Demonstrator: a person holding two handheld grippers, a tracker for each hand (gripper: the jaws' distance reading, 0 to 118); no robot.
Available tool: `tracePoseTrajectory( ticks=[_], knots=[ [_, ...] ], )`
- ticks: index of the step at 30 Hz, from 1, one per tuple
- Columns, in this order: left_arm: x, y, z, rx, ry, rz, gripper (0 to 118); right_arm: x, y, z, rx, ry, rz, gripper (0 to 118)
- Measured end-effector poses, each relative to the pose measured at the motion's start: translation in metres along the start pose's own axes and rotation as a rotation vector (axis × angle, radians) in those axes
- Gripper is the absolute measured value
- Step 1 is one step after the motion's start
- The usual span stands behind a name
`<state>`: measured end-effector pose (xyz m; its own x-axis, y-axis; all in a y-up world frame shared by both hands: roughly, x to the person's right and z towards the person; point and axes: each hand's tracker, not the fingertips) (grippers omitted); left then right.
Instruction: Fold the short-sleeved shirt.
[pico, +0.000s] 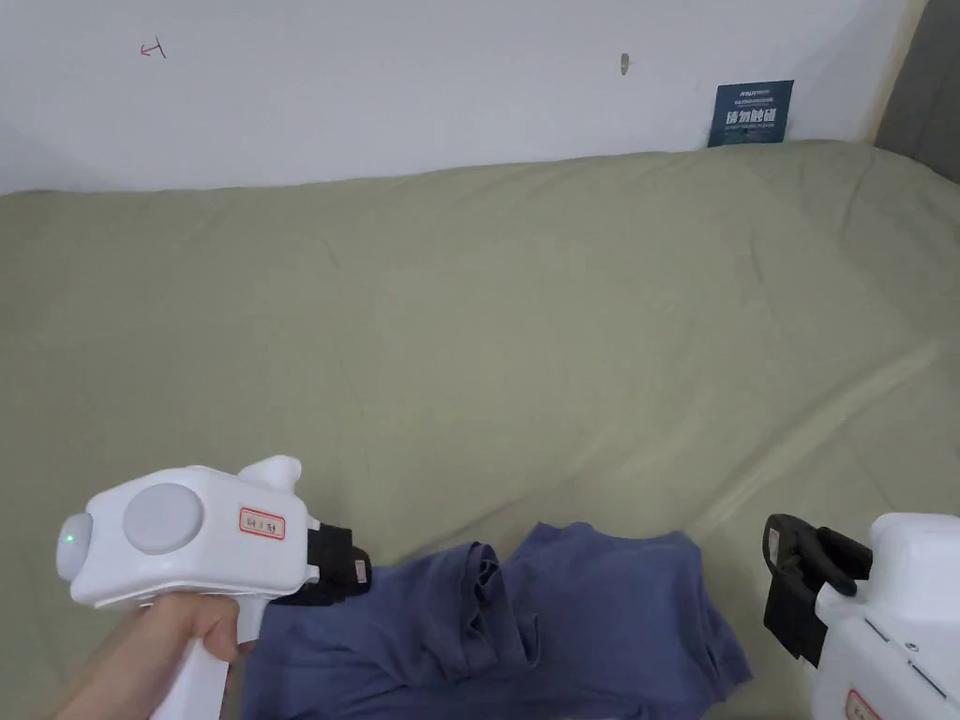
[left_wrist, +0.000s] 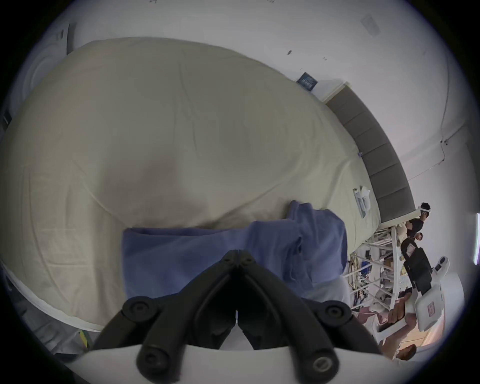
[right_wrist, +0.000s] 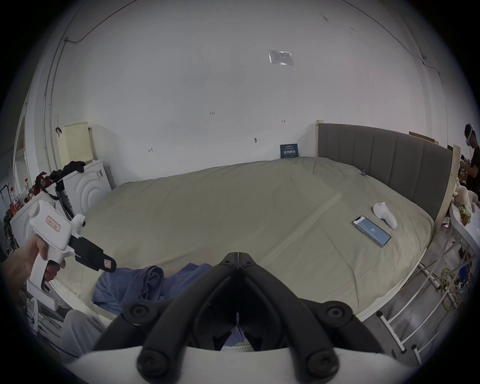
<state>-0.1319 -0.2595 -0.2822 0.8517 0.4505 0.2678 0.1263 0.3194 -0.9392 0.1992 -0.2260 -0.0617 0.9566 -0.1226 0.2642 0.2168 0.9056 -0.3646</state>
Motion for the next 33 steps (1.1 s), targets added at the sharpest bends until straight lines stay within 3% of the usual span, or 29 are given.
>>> tracePoseTrajectory(
  ticks=[4, 8, 15, 20, 24, 26, 27, 28, 29, 30, 33],
  knots=[
    [0.012, 0.007, -0.072, -0.109, -0.136, 0.016, 0, -0.002, -0.003, 0.002, -0.012, 0.006, 0.002, 1],
    [0.045, -0.022, -0.119, -0.168, -0.171, 0.024, 0, -0.001, -0.004, 0.005, -0.023, -0.006, 0.011, 1],
    [0.008, -0.008, -0.036, -0.038, -0.129, -0.056, 0, -0.002, -0.007, -0.001, -0.047, -0.006, 0.02, 1],
    [-0.069, -0.011, 0.044, 0.052, -0.083, 0.045, 0, -0.018, -0.005, -0.01, -0.06, 0.026, 0.025, 1],
    [-0.11, -0.021, 0.054, 0.068, -0.094, 0.125, 0, -0.034, -0.004, -0.016, -0.067, 0.047, 0.062, 1],
    [-0.122, -0.024, 0.046, 0.053, -0.183, 0.154, 0, -0.04, -0.003, -0.017, -0.071, 0.053, 0.067, 1],
    [-0.125, -0.025, 0.042, 0.036, -0.227, 0.159, 12, -0.042, -0.003, -0.016, -0.072, 0.057, 0.071, 1],
    [-0.129, -0.026, 0.037, 0.027, -0.29, 0.16, 45, -0.045, -0.002, -0.016, -0.074, 0.058, 0.077, 1],
    [-0.132, -0.026, 0.031, 0.026, -0.338, 0.177, 88, -0.047, -0.003, -0.017, -0.075, 0.058, 0.083, 1],
    [-0.132, -0.025, 0.025, 0.023, -0.356, 0.188, 118, -0.048, -0.002, -0.017, -0.077, 0.059, 0.088, 1],
    [-0.134, -0.026, 0.006, 0.007, -0.392, 0.194, 118, -0.049, -0.002, -0.017, -0.086, 0.061, 0.096, 1]
  ],
)
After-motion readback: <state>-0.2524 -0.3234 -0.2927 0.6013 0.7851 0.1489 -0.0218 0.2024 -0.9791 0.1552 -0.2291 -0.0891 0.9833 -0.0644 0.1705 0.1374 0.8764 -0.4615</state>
